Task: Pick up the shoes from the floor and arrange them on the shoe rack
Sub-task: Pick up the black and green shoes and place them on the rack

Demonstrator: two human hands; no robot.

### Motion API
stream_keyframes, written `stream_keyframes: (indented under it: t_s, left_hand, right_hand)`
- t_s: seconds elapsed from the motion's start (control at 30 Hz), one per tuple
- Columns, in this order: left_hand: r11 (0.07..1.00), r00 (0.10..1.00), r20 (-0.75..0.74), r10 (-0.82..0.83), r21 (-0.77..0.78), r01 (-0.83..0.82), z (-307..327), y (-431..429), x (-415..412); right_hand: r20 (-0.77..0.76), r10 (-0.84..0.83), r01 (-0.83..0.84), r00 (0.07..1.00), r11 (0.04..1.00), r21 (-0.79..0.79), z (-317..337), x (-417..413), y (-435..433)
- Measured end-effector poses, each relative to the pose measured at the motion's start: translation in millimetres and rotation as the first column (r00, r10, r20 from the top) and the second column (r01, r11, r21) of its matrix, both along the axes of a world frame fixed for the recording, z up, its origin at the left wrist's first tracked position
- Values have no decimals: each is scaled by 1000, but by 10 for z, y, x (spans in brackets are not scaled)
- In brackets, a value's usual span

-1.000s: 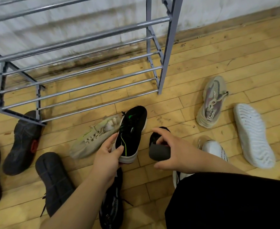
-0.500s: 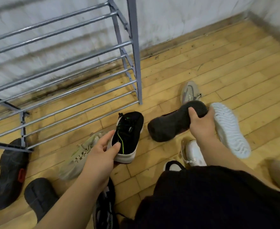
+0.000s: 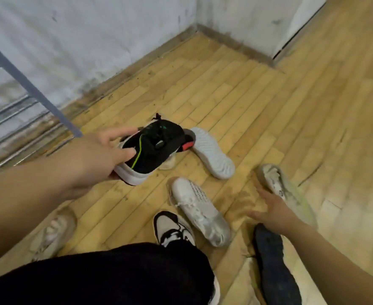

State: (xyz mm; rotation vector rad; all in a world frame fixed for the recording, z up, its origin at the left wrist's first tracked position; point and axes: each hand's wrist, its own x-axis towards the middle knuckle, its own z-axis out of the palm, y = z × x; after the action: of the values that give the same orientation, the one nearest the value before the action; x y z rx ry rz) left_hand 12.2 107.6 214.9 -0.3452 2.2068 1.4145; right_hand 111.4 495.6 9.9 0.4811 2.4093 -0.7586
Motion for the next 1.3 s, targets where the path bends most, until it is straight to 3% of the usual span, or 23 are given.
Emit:
stream_keyframes:
  t_s: [0.17,0.27,0.37,0.43,0.5,0.57,0.63,0.7,0.77,0.83,0.9,1.0,1.1,1.17,1.23,1.3]
  left_hand:
    - [978,970,125,-208,-1,210,-19,627,90]
    - [969,950,198,-243,15,245,-100,723,184]
    - [965,932,256,-258,25,261,-161,671,204]
    - [962,928,260,-268,14,274,-179,645,194]
    - [970,938,251,-240,14,245,-190,636,171]
    - [983,956,232,-182,11,184,-202,621,126]
    - [992,973,196,-124,-10,128,-228,598,80]
    - [996,982,168,-81,-21,86,-251,582,40]
    - [998,986,159,-56,-29,62,-276,561,13]
    - [998,984,169,-50,-26,55,-309,537,10]
    - [998,983,179,-42,-32,49,-346,504,15]
    - [999,978,206,-20,-40,29,-381,432,25]
    - [998,976,218,-6,-64,21,-348,344,47]
    - [998,979,202,5,-69,10,-265,241,46]
    - [999,986,164,34,-41,-27,-105,137,43]
    - [997,993,91,79,9,-80,123,16,69]
  right_hand:
    - [276,-82,48,958,990,130,-410,589,202]
    - [249,-75,33,966,985,168,-620,804,90]
    - [86,-58,46,995,989,137,-524,667,-62]
    - [-131,-87,95,988,994,59,-300,415,-113]
    - [-425,-165,156,890,986,-56,44,153,-138]
    - [-647,-245,172,722,969,-175,373,-17,-148]
    - [-771,-276,159,574,961,-225,557,-72,-144]
    - [-814,-249,177,525,967,-181,513,-61,-156]
    - [-745,-207,204,634,974,-97,252,-25,-168]
    - [-498,-106,122,861,993,0,-50,77,-227]
    - [-229,22,-33,973,998,-47,-300,245,-338]
    - [-81,-49,40,996,993,-114,-423,324,-521]
    - [-166,-90,96,982,995,32,-245,148,-707]
    - [-278,-37,43,960,999,13,82,-81,-872]
    - [-354,-75,-14,932,970,-242,574,-374,-1122]
    - [-272,-136,-43,953,826,-563,1053,-693,-1456]
